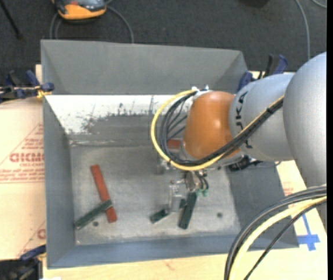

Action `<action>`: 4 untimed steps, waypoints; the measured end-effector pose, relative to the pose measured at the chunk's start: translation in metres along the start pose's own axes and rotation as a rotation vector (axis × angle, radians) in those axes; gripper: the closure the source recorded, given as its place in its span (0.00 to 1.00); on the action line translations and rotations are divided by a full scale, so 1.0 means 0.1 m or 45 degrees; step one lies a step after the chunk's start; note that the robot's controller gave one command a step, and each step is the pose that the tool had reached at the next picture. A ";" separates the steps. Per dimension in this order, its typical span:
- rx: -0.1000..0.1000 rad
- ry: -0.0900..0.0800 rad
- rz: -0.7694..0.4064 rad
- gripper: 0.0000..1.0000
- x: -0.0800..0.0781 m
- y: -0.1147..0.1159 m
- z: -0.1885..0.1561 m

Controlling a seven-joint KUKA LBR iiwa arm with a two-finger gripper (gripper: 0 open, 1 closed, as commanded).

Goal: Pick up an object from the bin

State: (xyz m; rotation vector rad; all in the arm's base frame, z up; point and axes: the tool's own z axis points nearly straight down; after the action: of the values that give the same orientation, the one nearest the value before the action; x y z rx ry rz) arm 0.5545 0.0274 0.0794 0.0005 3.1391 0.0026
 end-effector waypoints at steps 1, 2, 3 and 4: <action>0.000 0.000 0.001 0.00 0.00 0.00 0.00; 0.002 -0.005 -0.161 0.00 0.20 -0.04 -0.01; 0.002 -0.003 -0.411 0.00 0.65 -0.18 0.06; -0.002 0.009 -0.759 1.00 0.68 -0.27 0.07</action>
Offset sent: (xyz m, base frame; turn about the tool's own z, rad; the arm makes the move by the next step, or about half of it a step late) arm -0.0610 -0.0139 0.0007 -0.3579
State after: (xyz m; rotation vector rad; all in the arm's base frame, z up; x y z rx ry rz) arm 0.4864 0.0000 0.0722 -0.9234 3.0075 0.0038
